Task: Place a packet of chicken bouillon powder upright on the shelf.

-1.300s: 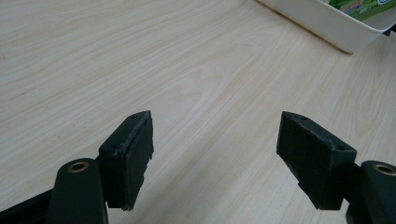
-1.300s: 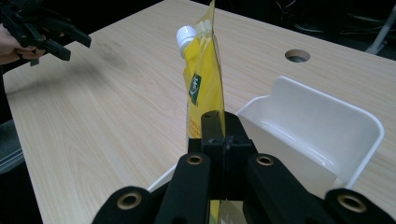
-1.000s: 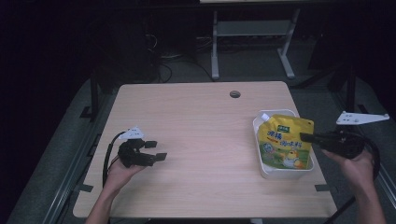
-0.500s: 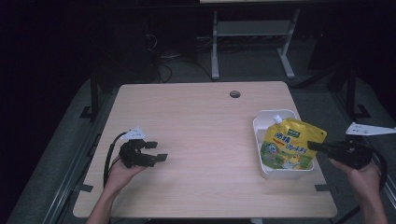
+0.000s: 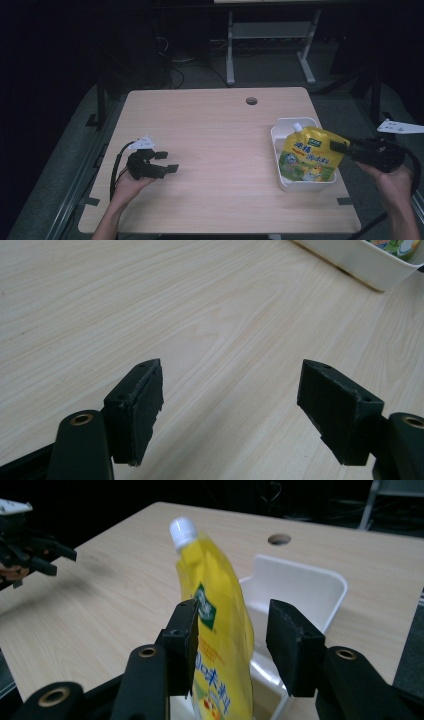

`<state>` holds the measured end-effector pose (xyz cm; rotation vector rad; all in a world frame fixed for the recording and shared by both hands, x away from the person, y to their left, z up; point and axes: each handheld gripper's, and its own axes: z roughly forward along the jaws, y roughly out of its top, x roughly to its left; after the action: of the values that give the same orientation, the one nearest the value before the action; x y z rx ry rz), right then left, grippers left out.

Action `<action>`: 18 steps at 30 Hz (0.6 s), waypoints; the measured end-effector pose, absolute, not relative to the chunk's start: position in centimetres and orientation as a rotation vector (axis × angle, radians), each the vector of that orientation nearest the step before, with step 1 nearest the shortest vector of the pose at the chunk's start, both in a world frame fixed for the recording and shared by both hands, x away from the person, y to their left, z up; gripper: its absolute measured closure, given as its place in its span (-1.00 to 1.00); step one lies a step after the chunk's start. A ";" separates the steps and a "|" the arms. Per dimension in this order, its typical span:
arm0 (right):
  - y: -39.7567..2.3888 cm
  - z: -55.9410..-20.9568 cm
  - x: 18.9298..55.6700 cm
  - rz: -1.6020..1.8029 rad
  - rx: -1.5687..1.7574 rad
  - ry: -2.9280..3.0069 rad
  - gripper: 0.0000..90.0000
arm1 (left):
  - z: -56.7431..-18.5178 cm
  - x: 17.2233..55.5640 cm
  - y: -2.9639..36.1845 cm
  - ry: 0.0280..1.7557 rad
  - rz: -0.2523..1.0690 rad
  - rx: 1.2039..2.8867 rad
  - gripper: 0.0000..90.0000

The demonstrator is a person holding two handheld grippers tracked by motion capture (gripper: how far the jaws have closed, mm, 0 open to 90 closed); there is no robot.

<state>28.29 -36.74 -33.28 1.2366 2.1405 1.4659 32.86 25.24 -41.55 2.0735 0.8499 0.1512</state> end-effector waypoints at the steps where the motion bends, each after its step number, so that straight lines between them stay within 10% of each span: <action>1: -36.6 -33.0 28.3 1.463 1.233 2.136 0.17 | -41.5 32.8 25.3 0.850 0.151 2.074 -0.43; 18: -32.7 -29.3 28.0 1.442 1.089 2.178 0.01 | -41.6 32.9 25.4 0.845 0.150 2.077 -0.43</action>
<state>28.02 -32.70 -29.30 1.0886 2.1777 1.4424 32.85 25.40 -41.55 2.0770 0.8453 0.1504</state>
